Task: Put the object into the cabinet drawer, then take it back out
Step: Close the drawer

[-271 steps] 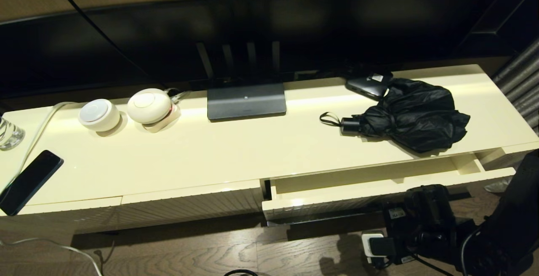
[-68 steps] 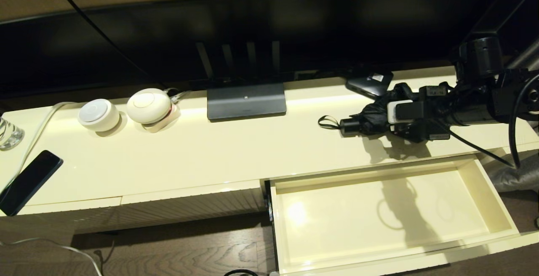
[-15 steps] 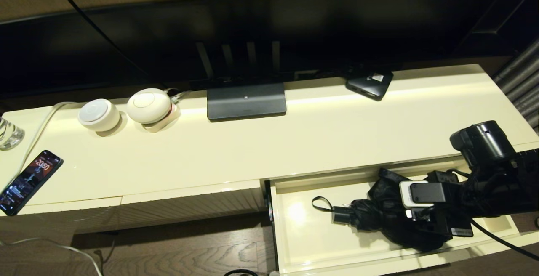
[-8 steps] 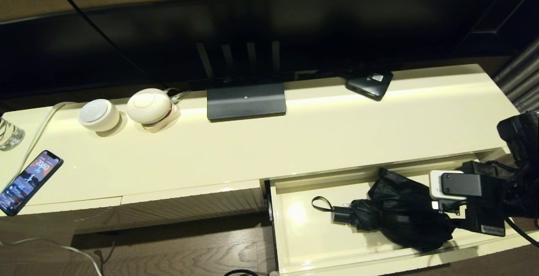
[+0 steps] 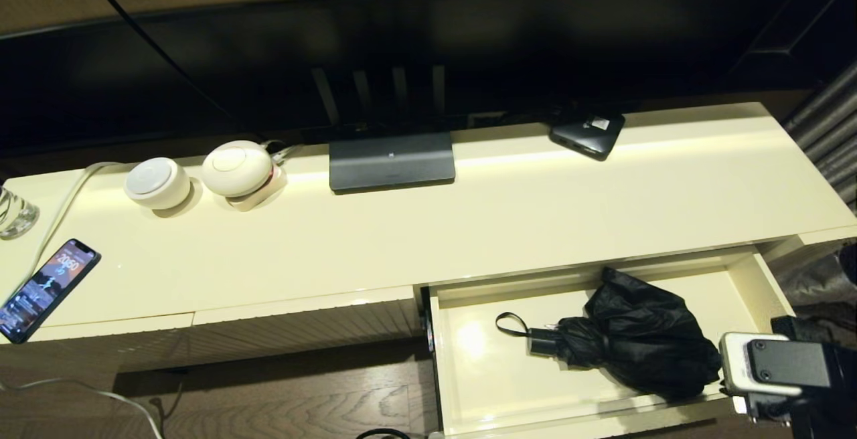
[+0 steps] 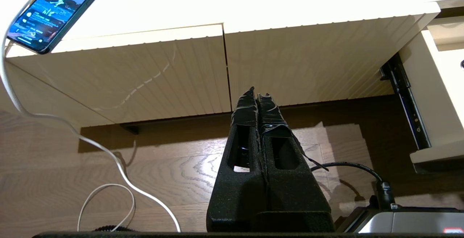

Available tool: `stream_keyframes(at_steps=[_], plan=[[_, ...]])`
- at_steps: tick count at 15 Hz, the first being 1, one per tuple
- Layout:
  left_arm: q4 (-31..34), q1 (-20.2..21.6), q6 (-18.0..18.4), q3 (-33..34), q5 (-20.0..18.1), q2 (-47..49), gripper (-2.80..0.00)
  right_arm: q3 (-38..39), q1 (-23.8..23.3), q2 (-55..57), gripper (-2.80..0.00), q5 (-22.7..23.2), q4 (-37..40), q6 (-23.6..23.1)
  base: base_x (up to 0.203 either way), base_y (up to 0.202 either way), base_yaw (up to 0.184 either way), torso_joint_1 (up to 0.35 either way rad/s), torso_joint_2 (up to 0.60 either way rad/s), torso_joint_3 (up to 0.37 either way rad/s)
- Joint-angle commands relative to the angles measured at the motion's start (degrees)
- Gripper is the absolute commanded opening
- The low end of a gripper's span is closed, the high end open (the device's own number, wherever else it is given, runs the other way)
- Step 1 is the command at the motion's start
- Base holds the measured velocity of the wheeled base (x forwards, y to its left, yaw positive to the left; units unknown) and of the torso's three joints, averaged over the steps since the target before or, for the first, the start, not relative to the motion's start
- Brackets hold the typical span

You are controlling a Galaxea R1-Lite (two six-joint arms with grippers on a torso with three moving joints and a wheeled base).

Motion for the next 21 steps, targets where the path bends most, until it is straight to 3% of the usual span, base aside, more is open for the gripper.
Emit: stream_keyframes(at_steps=[1, 7, 11, 21], plan=[[0.0, 0.0, 0.0, 0.2, 0.0, 0.1, -2.80, 2.3, 2.5, -1.5, -2.80, 0.7, 0.1, -0.3, 0.000, 0.000, 0.000, 0.000, 0.00, 0.000], [0.0, 0.0, 0.0, 0.2, 0.0, 0.1, -2.80, 9.1, 10.0, 1.0, -2.80, 2.1, -0.3, -0.4, 0.000, 0.000, 0.000, 0.000, 0.00, 0.000], [0.0, 0.0, 0.0, 0.2, 0.0, 0.1, -2.80, 10.5, 12.4, 3.3, -2.80, 2.9, -0.4, -0.6, 0.000, 0.000, 0.000, 0.000, 0.00, 0.000], [0.0, 0.0, 0.0, 0.2, 0.0, 0.1, -2.80, 13.4, 12.6, 11.8, -2.80, 3.3, -1.8, -2.3, 0.000, 0.000, 0.000, 0.000, 0.00, 0.000]])
